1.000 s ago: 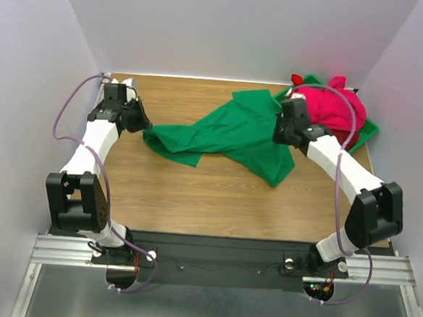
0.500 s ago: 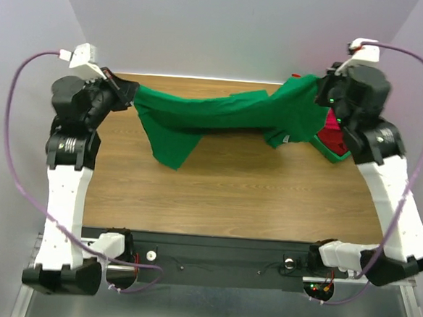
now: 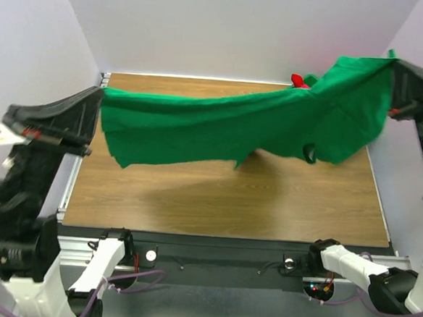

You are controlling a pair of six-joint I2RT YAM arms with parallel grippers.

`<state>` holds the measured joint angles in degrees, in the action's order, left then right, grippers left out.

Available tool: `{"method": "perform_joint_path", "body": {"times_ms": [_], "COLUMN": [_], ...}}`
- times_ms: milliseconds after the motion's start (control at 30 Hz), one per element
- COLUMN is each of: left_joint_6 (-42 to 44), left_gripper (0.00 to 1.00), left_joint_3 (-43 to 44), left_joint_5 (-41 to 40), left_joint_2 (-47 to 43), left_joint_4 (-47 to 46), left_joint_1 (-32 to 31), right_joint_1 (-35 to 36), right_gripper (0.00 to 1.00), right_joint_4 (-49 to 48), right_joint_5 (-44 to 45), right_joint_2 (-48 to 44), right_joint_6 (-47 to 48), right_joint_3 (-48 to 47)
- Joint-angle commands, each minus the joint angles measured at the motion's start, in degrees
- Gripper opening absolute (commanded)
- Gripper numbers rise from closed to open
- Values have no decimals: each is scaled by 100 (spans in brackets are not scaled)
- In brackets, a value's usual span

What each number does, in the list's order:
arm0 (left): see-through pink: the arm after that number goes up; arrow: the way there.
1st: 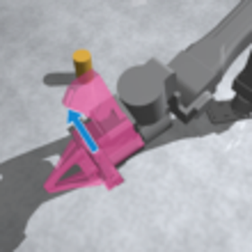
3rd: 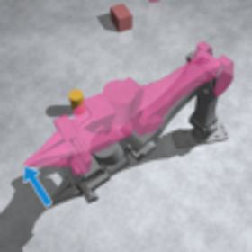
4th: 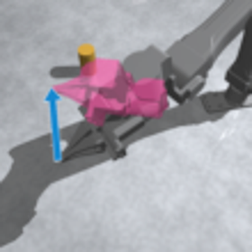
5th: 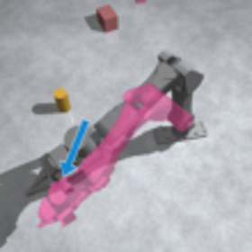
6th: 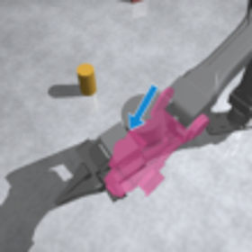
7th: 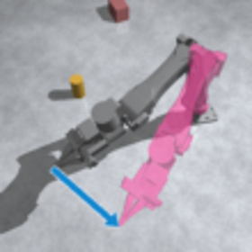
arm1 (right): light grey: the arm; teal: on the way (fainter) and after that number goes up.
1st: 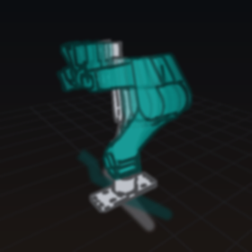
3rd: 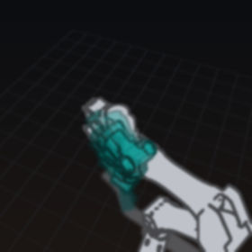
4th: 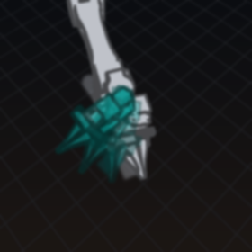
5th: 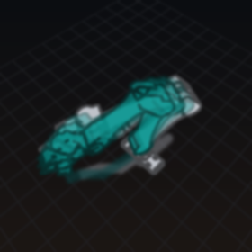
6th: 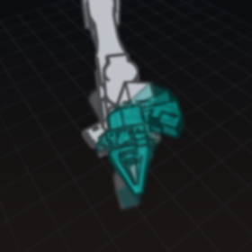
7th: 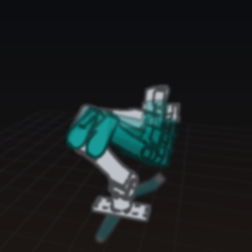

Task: Fold and stack the t-shirts
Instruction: Flatten the tshirt out

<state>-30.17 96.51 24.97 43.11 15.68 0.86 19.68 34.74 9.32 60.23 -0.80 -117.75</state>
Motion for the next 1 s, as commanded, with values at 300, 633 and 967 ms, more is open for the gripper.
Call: {"method": "perform_joint_path", "body": {"times_ms": [300, 633, 967], "left_joint_6": [-68, 722, 1233], "left_gripper": [0, 0, 0], "left_joint_3": [-483, -1214, -160], "left_joint_5": [-159, -414, -818], "left_joint_2": [425, 1935, 3123], "left_joint_4": [-276, -399, -434], "left_joint_1": [10, 19, 19], "right_joint_1": [-17, -17, -17], "right_gripper": [0, 0, 0], "right_joint_4": [-283, -1083, -1206], "right_joint_5": [-168, -150, -308], "right_joint_2": [507, 2281, 4032], "right_joint_6": [27, 361, 475], "right_joint_3": [250, 756, -994]}}
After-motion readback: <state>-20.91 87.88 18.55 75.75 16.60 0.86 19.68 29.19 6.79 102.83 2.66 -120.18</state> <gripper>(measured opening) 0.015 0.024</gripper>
